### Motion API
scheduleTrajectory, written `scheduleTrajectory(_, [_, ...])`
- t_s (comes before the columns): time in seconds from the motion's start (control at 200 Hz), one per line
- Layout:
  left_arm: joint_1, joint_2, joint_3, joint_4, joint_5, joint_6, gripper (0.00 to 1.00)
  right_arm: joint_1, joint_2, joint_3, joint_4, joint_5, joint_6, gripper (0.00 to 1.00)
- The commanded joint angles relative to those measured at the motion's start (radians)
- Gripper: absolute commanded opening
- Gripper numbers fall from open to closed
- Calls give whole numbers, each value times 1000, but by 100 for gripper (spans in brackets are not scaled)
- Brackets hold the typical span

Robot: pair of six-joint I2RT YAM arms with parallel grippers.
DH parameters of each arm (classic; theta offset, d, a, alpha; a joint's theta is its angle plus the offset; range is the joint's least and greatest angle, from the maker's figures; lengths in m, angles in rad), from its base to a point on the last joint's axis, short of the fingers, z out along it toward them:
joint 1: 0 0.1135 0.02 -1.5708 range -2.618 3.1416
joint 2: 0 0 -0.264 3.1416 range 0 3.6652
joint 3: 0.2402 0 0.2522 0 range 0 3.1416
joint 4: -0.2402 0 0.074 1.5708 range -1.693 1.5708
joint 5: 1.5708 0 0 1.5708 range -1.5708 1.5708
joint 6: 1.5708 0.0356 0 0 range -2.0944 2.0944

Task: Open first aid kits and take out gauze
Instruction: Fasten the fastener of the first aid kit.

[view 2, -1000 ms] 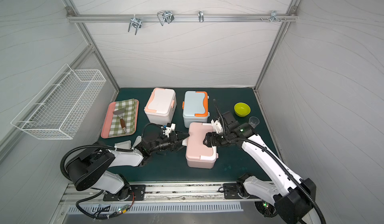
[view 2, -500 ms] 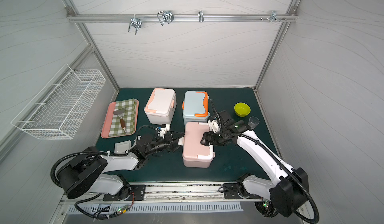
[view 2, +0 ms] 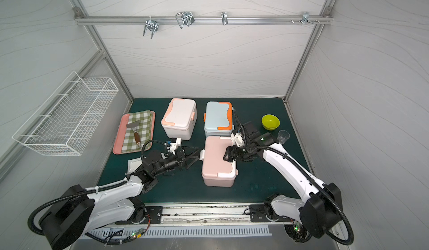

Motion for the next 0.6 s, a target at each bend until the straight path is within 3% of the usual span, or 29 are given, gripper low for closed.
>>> scheduleTrajectory(0.0, [24,-101,13,-232,-31,65,99,-1,-10,58,-67,37,-34,83])
scheduleTrajectory(0.13, [25,-237,127,-635,-83,219,87,18,-29,104,-108,75,-38,83])
scheduleTrajectory(0.315, [-9,-240,325,-981,-117,392,44,109,-5,162,-115,80,-30,77])
scheduleTrajectory(0.515, [-114,-101,510,-1160,-197,522,29,173,55,179,-91,80,-21,57])
scheduleTrajectory(0.595, [-124,-45,552,-1180,-203,552,24,178,67,171,-85,80,-23,55])
